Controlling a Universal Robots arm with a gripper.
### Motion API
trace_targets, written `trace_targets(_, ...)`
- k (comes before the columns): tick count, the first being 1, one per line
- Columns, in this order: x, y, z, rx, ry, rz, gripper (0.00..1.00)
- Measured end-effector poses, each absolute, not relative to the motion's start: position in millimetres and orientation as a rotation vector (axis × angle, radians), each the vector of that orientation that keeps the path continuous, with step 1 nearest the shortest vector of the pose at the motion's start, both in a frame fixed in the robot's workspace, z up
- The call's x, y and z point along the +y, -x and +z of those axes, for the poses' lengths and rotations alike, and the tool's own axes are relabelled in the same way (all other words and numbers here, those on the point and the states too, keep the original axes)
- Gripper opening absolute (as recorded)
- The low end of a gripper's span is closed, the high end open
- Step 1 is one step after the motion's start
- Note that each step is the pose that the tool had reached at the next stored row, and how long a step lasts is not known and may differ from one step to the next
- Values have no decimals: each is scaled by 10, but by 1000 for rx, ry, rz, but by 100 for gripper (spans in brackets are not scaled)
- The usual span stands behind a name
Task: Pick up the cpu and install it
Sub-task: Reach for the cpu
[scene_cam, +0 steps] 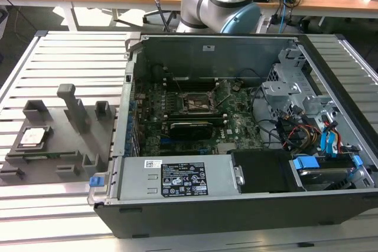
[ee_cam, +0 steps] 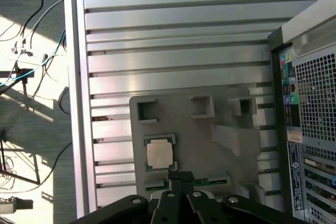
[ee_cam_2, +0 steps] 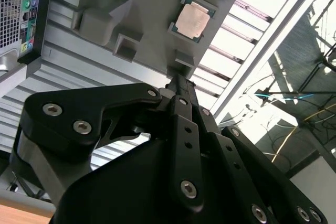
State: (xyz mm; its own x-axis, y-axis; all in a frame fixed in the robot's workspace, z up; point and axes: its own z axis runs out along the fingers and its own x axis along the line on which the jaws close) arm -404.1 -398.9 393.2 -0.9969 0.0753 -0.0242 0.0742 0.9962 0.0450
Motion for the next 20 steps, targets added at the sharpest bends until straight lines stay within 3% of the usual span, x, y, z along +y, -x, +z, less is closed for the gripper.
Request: trace_targets(20,-3989,4263,3931,3113,-116,69,11)
